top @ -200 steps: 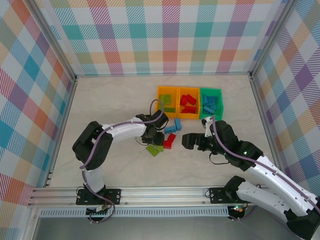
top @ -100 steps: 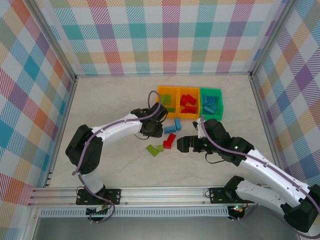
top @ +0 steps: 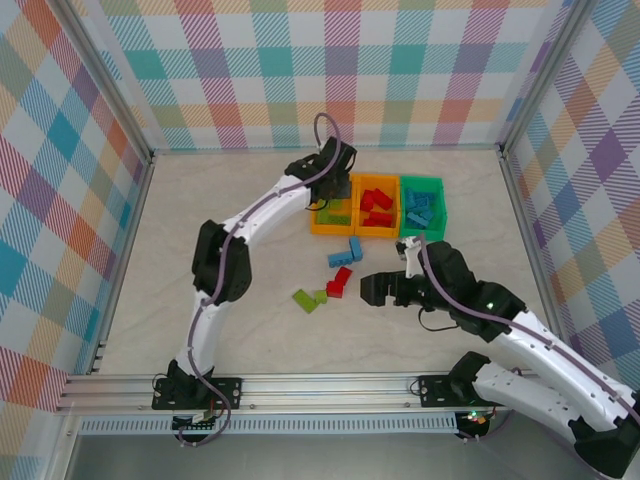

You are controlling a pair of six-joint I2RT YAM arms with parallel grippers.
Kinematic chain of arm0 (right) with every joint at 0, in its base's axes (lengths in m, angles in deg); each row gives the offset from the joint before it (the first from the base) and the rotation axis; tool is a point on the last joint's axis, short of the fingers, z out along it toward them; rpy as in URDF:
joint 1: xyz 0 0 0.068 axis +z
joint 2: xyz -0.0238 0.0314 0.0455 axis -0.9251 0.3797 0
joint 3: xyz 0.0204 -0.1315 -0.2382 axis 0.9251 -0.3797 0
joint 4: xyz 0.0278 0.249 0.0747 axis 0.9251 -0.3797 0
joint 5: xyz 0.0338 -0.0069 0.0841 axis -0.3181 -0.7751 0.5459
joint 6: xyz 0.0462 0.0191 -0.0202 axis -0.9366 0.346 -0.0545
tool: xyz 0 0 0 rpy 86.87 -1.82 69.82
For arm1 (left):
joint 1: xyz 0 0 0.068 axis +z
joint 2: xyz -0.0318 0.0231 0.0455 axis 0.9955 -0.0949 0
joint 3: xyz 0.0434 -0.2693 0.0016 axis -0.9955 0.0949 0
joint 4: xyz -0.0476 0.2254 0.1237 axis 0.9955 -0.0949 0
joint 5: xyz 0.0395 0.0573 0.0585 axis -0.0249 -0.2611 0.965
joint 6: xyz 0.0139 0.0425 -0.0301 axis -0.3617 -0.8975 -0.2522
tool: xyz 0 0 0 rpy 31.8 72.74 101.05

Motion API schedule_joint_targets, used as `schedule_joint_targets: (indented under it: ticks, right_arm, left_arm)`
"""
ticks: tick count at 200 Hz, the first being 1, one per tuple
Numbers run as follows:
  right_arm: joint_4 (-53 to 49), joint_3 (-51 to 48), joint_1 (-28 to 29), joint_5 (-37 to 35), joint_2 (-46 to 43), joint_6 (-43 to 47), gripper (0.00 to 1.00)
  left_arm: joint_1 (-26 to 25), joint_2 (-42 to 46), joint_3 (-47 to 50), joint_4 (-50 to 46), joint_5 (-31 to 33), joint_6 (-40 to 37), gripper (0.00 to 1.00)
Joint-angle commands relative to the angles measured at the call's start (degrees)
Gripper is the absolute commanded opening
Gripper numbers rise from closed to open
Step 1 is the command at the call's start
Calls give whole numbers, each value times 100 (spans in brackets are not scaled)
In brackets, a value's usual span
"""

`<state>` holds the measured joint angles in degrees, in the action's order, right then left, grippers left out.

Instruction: Sort the legos into containers by color

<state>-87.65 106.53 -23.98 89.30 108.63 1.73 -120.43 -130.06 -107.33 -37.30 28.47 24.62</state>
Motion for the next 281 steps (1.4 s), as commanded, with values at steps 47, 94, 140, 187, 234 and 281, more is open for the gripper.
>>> schedule_joint_targets:
  ticks: [47,94,140,187,234,281]
  right_arm:
    - [-409,102,42,-162,-113,-304,100]
    - [-201,115,42,-201,246,-174,100]
    - [271,12,48,-120,821,-28,100]
    - [931,381,535,-9,2270,259,100]
    - [1040,913,1026,-1077,3878,-532,95]
    - [1116,1020,886,-1700,4388,-1602,89]
  left_arm:
    - [266,-749,-1541,-326,-674,-104,56]
    - [153,895,41,166,-1281,118,55]
    - [-289,4213,3595,1577,-1189,-450,57]
    - [-579,7033,5394,1018,-1293,-2240,65]
    - [-591,8643,6106,-615,-1755,-4355,80]
    - [-596,9303,7323,102,-2381,-5366,93]
